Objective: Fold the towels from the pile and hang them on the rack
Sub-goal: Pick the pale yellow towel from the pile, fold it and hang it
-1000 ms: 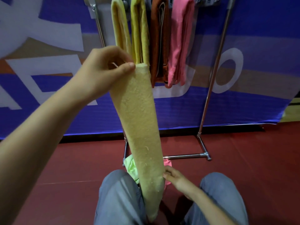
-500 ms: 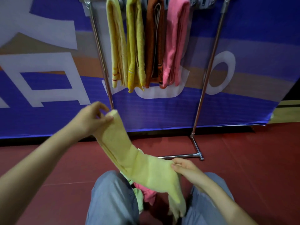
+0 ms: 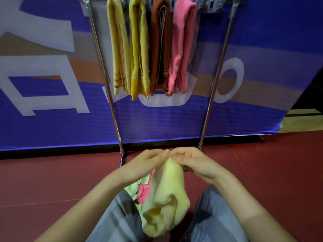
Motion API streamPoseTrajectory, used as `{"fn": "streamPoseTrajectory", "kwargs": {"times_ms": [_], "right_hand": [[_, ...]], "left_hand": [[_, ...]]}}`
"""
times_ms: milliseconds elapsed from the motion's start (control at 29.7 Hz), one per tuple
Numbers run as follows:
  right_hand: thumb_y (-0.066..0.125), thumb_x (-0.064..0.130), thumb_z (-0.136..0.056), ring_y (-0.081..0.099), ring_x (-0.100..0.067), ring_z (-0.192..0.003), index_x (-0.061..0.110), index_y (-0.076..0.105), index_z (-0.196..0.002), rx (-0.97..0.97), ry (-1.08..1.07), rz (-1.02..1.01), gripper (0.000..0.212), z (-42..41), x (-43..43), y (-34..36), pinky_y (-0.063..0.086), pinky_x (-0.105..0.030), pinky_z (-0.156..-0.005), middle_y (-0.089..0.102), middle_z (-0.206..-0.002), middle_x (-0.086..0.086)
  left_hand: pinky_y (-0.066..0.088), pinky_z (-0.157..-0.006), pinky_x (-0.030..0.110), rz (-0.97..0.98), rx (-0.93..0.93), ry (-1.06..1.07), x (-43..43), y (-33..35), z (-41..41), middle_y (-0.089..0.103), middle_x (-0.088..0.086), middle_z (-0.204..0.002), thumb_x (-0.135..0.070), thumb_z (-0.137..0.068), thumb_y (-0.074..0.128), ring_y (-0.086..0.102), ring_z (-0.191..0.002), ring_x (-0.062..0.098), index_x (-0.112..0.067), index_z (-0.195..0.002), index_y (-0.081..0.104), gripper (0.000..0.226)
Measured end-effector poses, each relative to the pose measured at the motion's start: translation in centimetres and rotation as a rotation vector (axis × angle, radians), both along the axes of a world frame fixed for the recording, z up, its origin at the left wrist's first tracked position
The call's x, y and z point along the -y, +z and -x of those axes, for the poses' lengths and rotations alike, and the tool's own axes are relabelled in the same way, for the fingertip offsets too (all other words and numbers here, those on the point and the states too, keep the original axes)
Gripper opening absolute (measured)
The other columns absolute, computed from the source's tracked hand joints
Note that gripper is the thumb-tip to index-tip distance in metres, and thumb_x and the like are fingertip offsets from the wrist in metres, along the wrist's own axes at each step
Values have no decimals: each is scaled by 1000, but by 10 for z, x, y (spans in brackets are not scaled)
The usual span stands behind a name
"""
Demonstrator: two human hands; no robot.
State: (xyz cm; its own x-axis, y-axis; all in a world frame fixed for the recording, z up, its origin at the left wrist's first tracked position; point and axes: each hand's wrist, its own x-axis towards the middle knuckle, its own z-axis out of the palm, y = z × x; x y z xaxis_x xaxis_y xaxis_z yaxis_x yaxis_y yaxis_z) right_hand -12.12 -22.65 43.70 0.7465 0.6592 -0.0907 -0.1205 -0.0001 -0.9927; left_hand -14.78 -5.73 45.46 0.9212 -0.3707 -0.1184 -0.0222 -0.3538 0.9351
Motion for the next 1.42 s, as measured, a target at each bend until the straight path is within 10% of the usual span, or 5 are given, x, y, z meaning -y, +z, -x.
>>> {"fn": "streamPoseTrajectory", "kwargs": {"times_ms": [236, 472, 640, 1247, 1415], "right_hand": [[77, 58, -51, 62, -3, -67, 16, 66, -90, -93, -23, -140, 59, -4, 11, 8, 47, -14, -59, 70, -76, 7], [82, 52, -45, 69, -8, -71, 11, 70, -90, -110, -104, -230, 61, -3, 22, 20, 53, -17, -62, 74, -80, 0], [72, 34, -67, 68, -9, -80, 13, 71, -91, 16, -193, -260, 32, -21, 38, 70, 54, -18, -74, 74, -86, -1], [89, 51, -24, 68, -18, -93, 10, 73, -91, 17, -427, -233, 81, -119, 123, 107, 53, -21, -75, 72, -101, -10], [66, 25, -66, 67, -24, -88, -2, 63, -107, 73, -485, -265, 50, -209, 126, 153, 55, -21, -70, 70, -102, -18]], "left_hand": [[33, -71, 41, 120, 48, -26, 9, 29, -15, 49, 13, -82, -58, -67, 52, 43, -76, 26, 13, -89, 50, 74], [41, -64, 24, 243, -22, 86, 16, 40, -29, 50, 11, -79, -35, -89, 45, 49, -75, 23, -8, -86, 54, 28], [38, -71, 26, 244, -10, -13, 44, 62, -52, 48, 8, -82, -39, -89, 45, 45, -76, 18, -3, -102, 59, 40], [49, -69, 18, 344, 26, -182, 134, 131, -180, 68, -5, -65, -34, -83, 56, 62, -65, 4, -14, -71, 65, 25], [50, -80, 29, 454, 65, 32, 144, 163, -273, 70, 11, -76, -24, -81, 57, 64, -77, 20, -7, -73, 69, 23]]}}
